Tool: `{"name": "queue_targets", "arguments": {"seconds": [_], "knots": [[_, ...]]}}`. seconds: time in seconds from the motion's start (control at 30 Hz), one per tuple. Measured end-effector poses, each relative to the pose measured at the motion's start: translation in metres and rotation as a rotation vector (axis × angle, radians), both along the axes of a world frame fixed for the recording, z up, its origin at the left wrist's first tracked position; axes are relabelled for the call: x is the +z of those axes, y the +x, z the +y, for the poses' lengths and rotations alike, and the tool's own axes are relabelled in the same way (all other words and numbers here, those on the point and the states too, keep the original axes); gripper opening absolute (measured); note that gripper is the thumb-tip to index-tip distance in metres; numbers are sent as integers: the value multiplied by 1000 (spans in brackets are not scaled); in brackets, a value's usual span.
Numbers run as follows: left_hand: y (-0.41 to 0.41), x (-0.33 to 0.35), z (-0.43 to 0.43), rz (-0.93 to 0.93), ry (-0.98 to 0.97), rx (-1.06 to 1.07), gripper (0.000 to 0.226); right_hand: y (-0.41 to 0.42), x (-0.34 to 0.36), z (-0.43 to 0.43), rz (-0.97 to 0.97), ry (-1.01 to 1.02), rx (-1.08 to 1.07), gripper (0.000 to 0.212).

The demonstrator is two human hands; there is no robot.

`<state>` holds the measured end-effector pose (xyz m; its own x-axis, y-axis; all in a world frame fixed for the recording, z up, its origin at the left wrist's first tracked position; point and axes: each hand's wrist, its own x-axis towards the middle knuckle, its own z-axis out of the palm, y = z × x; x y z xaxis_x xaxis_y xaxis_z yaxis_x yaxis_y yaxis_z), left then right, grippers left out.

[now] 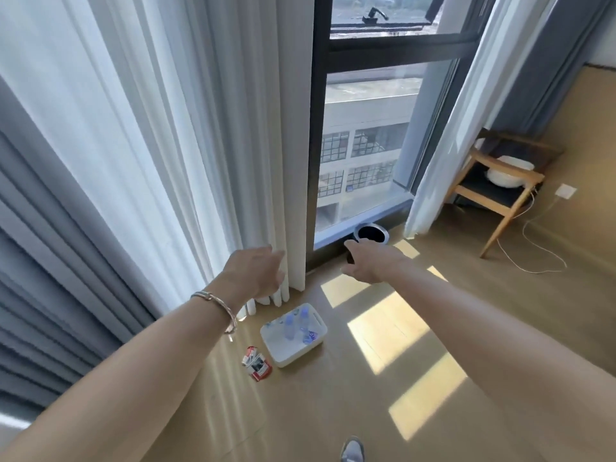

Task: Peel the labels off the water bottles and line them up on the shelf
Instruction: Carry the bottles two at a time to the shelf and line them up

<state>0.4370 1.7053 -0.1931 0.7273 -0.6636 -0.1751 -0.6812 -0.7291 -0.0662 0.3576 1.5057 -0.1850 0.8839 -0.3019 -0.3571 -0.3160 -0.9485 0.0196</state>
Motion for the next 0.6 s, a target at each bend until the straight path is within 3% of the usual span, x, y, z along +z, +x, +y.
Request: {"name": "queue_targets", "arguments": {"seconds": [0.3,0.6], "knots": [[83,-10,-99,27,-3,135,42,126,3,-103,-45,19,139,58],[145,-64,-102,211,125,302,40,227,-68,-103,175,130,322,53]]}}
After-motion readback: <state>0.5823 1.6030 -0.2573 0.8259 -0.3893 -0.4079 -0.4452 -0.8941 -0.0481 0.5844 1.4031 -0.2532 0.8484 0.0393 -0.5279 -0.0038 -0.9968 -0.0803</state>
